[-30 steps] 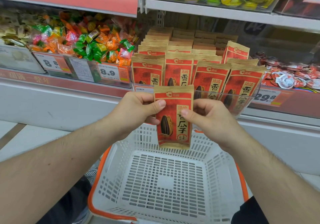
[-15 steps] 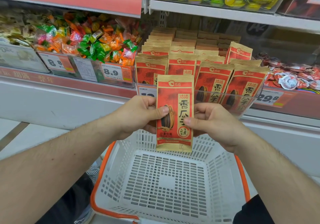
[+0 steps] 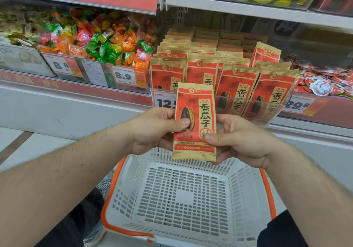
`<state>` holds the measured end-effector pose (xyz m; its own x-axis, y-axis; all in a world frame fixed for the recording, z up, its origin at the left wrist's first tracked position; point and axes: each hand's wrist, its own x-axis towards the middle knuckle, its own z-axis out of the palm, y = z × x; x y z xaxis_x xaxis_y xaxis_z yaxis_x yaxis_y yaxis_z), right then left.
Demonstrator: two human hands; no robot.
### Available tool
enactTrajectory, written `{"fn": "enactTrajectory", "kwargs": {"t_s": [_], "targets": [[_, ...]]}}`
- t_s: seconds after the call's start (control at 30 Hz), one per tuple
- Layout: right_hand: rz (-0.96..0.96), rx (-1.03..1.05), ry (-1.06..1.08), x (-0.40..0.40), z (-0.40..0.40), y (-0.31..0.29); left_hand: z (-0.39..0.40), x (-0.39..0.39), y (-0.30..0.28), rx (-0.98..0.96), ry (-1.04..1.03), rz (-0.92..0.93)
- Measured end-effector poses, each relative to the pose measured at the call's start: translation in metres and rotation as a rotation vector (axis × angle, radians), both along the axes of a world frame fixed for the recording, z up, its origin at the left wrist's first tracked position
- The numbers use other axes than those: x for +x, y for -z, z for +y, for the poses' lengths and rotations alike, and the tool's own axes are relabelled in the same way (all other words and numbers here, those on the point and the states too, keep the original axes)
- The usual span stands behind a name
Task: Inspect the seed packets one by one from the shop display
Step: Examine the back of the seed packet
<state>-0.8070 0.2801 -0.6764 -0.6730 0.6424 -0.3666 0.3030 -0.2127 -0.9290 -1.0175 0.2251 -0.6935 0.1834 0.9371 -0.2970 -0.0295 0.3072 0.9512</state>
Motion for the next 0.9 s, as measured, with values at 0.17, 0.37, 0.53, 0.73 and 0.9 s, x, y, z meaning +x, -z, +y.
{"fn": "enactTrajectory", "kwargs": {"t_s": [0.17, 0.37, 0.53, 0.73, 0.9], "targets": [[0.013, -0.018, -0.007, 0.000, 0.001, 0.001, 0.002, -0.003, 0.001, -0.005, 0.009, -0.005], [-0.013, 0.010, 0.004, -0.001, 0.001, 0.003, 0.002, -0.001, 0.002, -0.001, 0.010, -0.009], [-0.087, 0.122, 0.028, -0.004, -0.004, 0.006, 0.001, 0.001, 0.004, -0.003, -0.034, 0.058], [-0.154, 0.238, 0.068, -0.010, -0.009, 0.008, 0.000, 0.000, 0.004, 0.008, -0.062, 0.096], [-0.341, 0.524, 0.108, -0.022, -0.019, 0.014, -0.002, 0.010, 0.001, 0.057, -0.113, 0.227]]}}
